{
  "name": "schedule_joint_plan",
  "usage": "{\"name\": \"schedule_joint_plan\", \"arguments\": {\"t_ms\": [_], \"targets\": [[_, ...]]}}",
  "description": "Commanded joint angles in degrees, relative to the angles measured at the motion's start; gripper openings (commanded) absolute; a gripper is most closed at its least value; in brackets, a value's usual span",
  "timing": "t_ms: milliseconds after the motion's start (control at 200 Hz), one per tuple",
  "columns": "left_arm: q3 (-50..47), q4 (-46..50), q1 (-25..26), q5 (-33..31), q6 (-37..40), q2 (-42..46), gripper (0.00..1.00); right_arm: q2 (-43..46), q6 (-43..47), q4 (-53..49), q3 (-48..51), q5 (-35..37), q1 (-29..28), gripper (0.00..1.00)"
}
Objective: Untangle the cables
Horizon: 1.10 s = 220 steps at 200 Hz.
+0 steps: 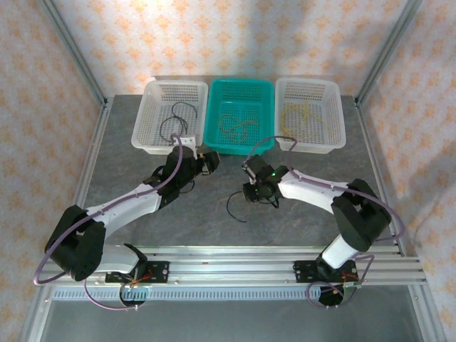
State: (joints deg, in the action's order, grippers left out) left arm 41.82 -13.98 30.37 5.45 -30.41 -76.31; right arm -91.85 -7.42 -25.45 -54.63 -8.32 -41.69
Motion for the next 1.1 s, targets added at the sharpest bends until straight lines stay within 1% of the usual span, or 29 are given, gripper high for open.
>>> {"name": "schedule_joint_plan", "arguments": {"t_ms": [0, 290, 511, 671, 756, 961, 1096], "targets": [[1.8, -1.1, -0.1, -1.2, 0.4, 1.1, 0.59, -2.2, 2.4, -3.1, -2.3, 2.6, -0.3, 0.35], [0.9, -1.3, -0.1, -1.0, -0.2, 1.5, 0.57, -5.8, 2.8, -2.8, -3.8, 1.3, -0.6, 0.33], [1.4, -1.2, -0.1, -0.4, -0.3, 1.2, 0.57, -8.8, 1.9, -1.9, -3.6, 2.7, -0.6, 0.31], [1.5, -0.9, -0.1, -0.6, -0.2, 1.2, 0.56, -10.4, 1.5, -1.7, -3.0, 1.6, -0.6, 0.23], [1.2, -0.8, -0.1, -0.5, -0.3, 1.7, 0.56, -9.7, 1.4, -1.7, -2.4, 2.0, -0.7, 0.17], [0.7, -0.4, -0.1, -1.1, -0.2, 2.7, 0.56, -4.9, 1.5, 0.1, -1.2, 0.6, -0.7, 0.05], [0.9, -0.7, -0.1, -0.9, -0.2, 3.1, 0.56, -0.2, 0.7, 2.6, -0.5, -0.1, -0.6, 0.01]]}}
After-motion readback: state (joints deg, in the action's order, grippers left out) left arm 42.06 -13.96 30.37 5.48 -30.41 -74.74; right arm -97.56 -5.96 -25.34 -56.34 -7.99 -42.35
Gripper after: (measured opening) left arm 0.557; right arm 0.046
